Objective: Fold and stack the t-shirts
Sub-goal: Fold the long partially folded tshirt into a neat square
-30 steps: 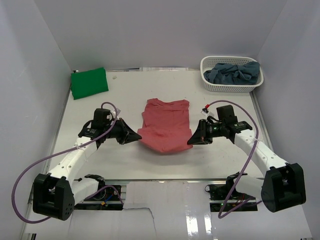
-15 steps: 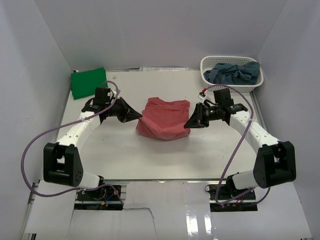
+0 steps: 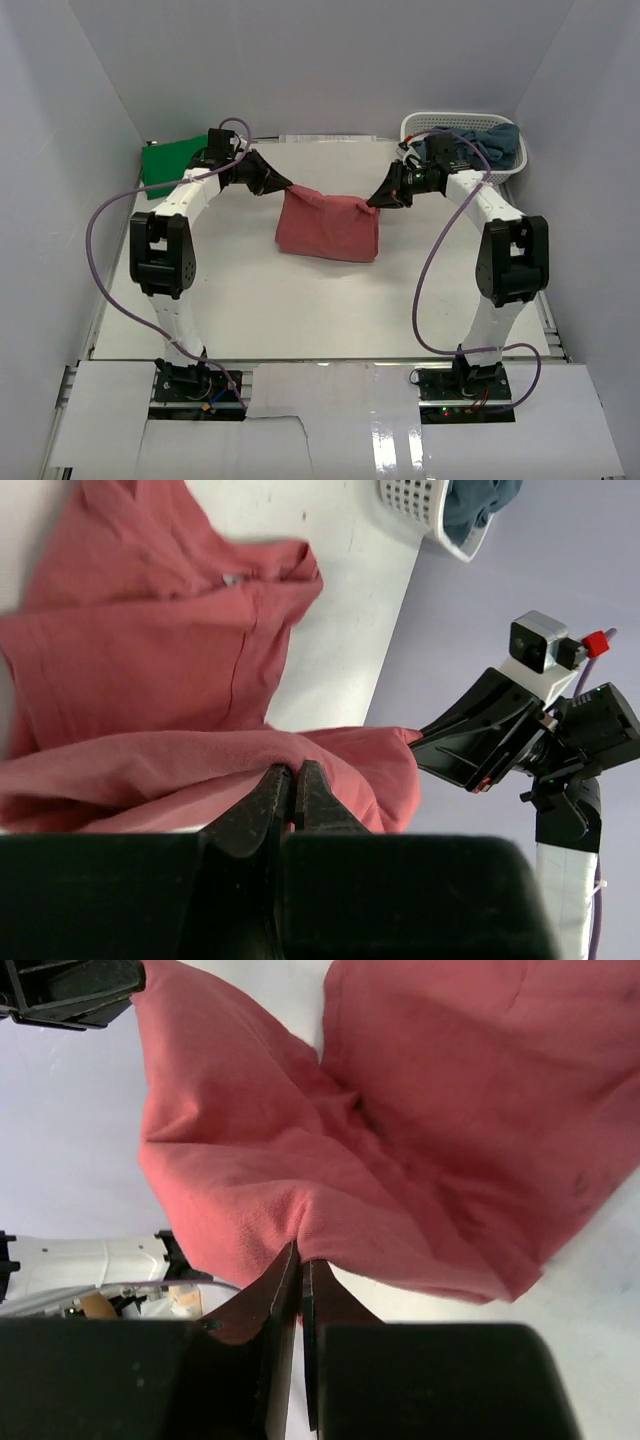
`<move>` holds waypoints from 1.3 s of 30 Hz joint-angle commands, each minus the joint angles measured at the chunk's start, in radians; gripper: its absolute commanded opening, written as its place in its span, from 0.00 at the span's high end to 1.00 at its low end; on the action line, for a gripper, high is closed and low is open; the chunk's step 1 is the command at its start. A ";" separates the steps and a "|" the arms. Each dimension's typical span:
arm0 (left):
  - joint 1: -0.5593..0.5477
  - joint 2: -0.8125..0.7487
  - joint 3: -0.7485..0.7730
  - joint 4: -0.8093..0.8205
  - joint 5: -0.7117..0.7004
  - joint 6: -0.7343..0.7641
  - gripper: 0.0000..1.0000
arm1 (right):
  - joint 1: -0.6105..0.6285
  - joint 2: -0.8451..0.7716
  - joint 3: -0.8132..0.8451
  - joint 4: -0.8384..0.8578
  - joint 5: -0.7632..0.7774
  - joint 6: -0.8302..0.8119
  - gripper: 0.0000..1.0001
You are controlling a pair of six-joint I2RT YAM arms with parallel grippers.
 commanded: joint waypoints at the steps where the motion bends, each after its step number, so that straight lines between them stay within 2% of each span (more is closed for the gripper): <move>1: 0.009 0.100 0.143 0.024 0.008 0.015 1.00 | -0.026 0.100 0.116 0.013 -0.022 -0.012 0.92; 5: 0.009 0.254 0.252 0.082 -0.005 -0.008 1.00 | -0.045 0.227 0.257 0.022 -0.011 -0.005 0.92; 12: 0.011 0.377 0.345 0.136 -0.042 -0.025 1.00 | -0.076 0.402 0.400 0.037 0.020 0.010 0.92; 29: 0.014 0.437 0.404 0.172 -0.105 -0.007 1.00 | -0.113 0.539 0.426 0.143 0.055 0.047 0.92; 31: 0.014 0.440 0.401 0.188 -0.111 -0.005 1.00 | -0.115 0.547 0.429 0.167 0.059 0.061 0.88; 33: 0.012 0.435 0.388 0.213 -0.114 -0.008 0.76 | -0.115 0.541 0.425 0.178 0.078 0.071 0.82; 36: 0.014 0.425 0.378 0.234 -0.124 -0.010 0.57 | -0.113 0.504 0.391 0.216 0.118 0.077 0.77; 39: 0.014 0.400 0.371 0.257 -0.151 -0.007 0.54 | -0.115 0.465 0.374 0.250 0.156 0.071 0.73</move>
